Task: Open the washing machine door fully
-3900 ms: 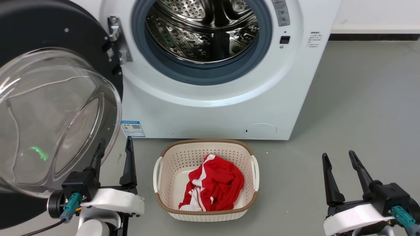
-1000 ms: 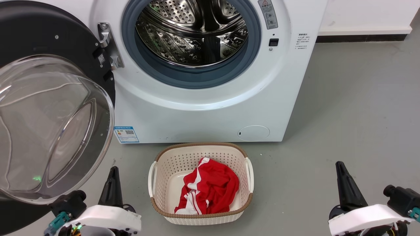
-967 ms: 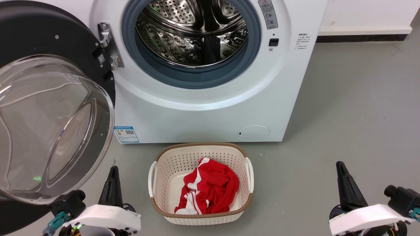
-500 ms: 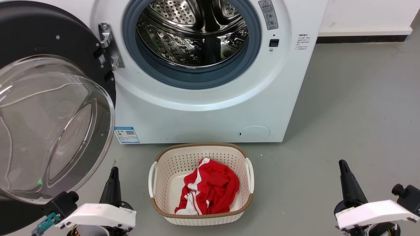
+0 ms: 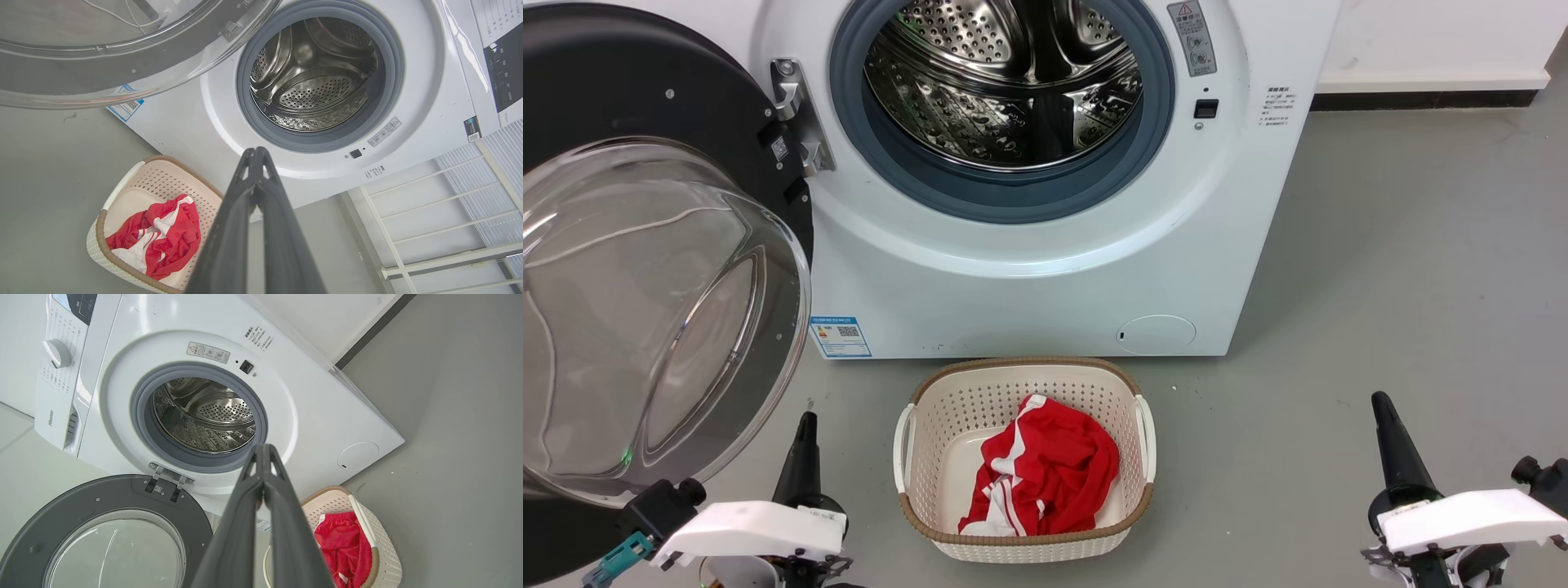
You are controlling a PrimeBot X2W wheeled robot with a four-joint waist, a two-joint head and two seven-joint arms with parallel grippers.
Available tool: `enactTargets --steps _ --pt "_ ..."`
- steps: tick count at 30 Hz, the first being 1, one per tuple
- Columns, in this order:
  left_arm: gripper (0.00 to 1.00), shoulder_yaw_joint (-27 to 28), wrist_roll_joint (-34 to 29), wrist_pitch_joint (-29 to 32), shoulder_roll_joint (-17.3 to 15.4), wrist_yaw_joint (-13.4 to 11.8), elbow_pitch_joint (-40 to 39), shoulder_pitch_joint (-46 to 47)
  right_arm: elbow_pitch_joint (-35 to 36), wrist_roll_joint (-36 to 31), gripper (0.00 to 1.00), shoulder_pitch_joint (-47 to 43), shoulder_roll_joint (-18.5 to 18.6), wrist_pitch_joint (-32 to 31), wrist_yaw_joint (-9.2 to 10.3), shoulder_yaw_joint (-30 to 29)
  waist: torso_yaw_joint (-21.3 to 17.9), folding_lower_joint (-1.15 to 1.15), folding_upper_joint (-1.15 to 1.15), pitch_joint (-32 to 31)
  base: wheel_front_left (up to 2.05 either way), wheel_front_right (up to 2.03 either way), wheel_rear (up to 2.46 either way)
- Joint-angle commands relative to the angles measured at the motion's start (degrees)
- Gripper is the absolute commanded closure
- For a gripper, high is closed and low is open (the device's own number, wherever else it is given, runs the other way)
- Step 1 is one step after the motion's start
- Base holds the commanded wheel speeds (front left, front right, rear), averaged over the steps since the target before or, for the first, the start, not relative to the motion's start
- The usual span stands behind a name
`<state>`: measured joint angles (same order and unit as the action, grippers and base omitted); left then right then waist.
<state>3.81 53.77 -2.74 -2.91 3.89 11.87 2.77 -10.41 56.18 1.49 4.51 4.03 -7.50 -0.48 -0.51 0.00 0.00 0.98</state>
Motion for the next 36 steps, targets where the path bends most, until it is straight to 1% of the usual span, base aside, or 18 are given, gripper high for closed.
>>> enactTargets --steps 1,21,36 --pt "1.00 0.2 1.5 0.3 -0.1 0.3 -0.3 1.6 0.3 1.7 1.00 1.5 0.4 -0.2 0.00 -0.2 0.0 0.00 0.00 0.0 0.00 0.00 0.00" --pt "1.00 1.2 14.4 3.5 0.0 1.6 0.5 2.4 -1.0 14.4 1.00 2.7 0.4 -3.0 0.01 -1.3 0.1 0.00 0.00 -0.2 0.00 0.00 0.00" --pt "1.00 1.7 22.1 5.4 0.0 2.3 1.1 2.7 -1.8 22.0 1.00 3.5 0.3 -4.9 0.01 -2.1 0.2 0.00 0.00 -0.4 0.00 0.00 0.00"
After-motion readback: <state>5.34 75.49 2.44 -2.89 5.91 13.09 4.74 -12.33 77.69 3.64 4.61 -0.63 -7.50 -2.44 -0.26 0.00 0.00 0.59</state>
